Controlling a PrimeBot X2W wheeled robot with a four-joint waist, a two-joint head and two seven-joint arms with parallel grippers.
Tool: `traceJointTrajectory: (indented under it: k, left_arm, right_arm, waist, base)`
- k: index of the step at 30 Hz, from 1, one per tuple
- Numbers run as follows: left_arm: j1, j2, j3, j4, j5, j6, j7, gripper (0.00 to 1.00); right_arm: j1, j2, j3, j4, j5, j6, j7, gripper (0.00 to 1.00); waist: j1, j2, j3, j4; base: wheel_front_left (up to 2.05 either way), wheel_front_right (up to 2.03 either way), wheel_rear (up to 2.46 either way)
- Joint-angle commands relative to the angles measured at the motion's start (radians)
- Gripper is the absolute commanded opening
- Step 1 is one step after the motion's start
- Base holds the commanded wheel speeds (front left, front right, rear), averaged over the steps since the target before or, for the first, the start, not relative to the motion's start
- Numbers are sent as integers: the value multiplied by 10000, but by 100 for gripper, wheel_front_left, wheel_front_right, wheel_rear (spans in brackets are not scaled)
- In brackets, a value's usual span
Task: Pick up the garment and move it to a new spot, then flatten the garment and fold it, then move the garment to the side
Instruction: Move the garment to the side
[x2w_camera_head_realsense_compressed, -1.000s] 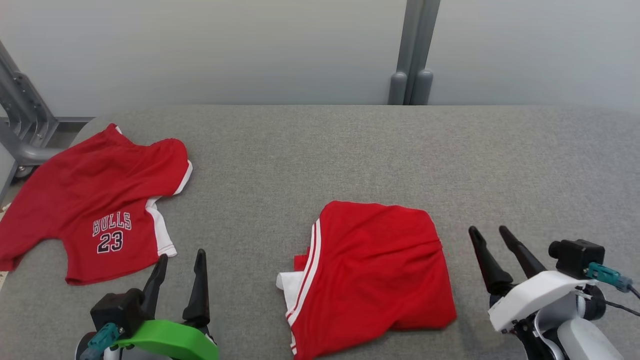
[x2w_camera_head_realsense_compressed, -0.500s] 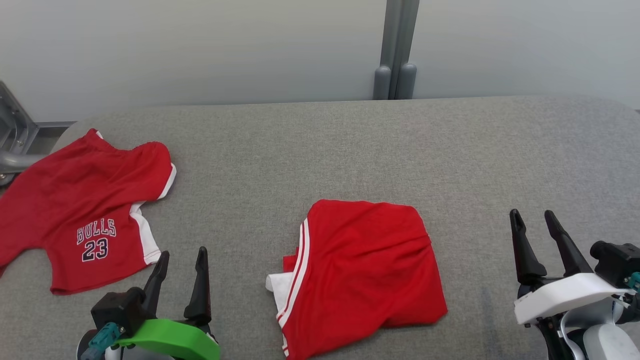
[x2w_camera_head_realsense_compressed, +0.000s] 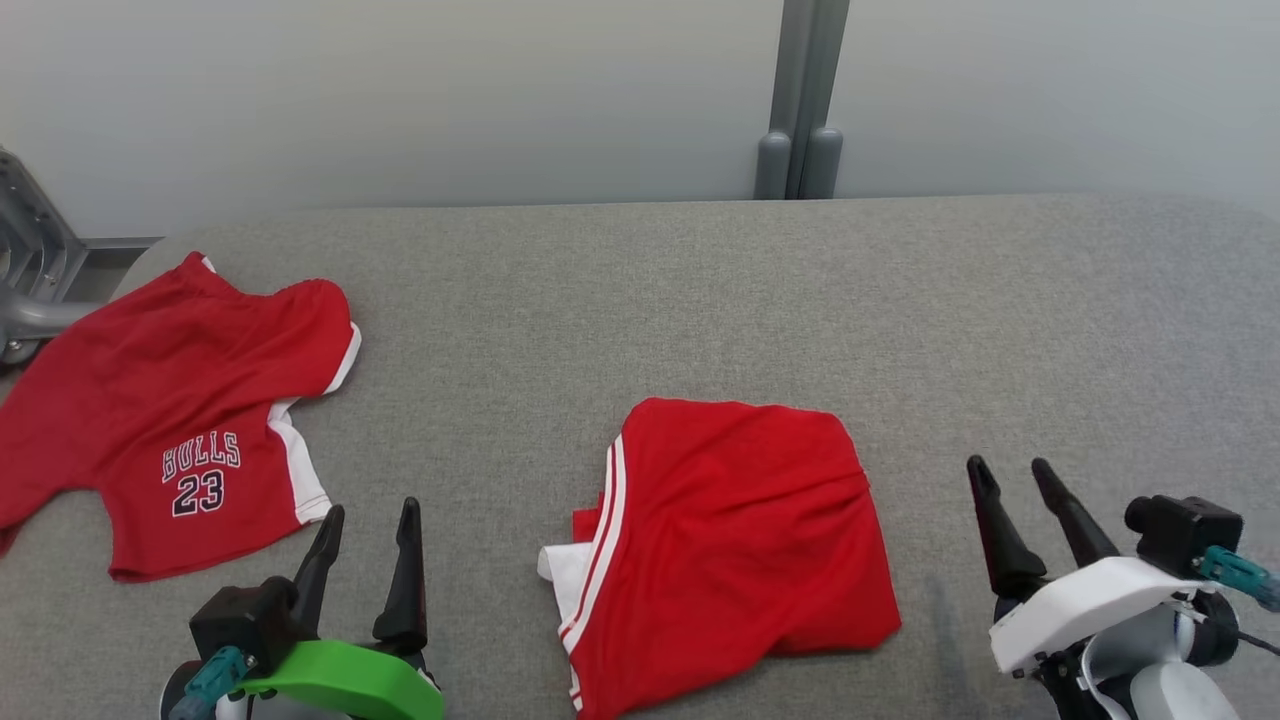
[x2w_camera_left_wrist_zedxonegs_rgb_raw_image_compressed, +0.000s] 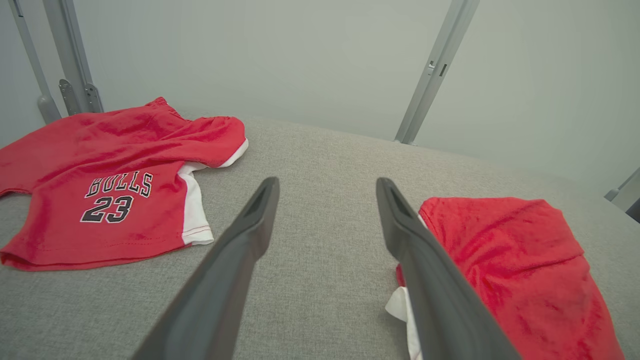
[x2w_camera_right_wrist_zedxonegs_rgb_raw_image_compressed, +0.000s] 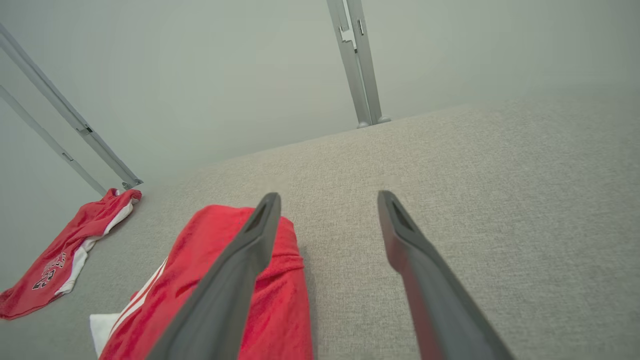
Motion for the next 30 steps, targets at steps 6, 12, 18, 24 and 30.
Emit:
traceJointTrajectory:
  k: [6, 12, 18, 24, 30]
  left_arm:
    - [-173, -14, -26, 33, 103, -79, -8, 100]
    - [-228, -3, -87, 120, 73, -115, 41, 100]
    - [-245, 92, -63, 119, 52, -77, 65, 100]
    - [-320, 158, -85, 16, 72, -37, 128, 100]
    - [-393, 261, -84, -40, 97, -9, 175, 100]
  right_arm:
    - [-629, -184, 577, 956, 982, 4, 694, 100]
    - [-1235, -493, 1247, 2132, 1833, 4, 1109, 100]
    - [-1609, -638, 1800, 3180, 2783, 4, 1305, 100]
    - [-1999, -792, 2348, 4077, 3420, 4, 1287, 100]
    - [-2347, -923, 2766, 4692, 4200, 4, 1105, 100]
  waist:
    - [0, -1, 66, 105]
    - [0, -1, 124, 366]
    - [0, -1, 84, 604]
    - [0, -1, 196, 805]
    - [0, -1, 328, 1006]
  base:
    - [0, 0, 0]
    - [0, 0, 0]
    - [0, 0, 0]
    - [0, 0, 0]
    - [0, 0, 0]
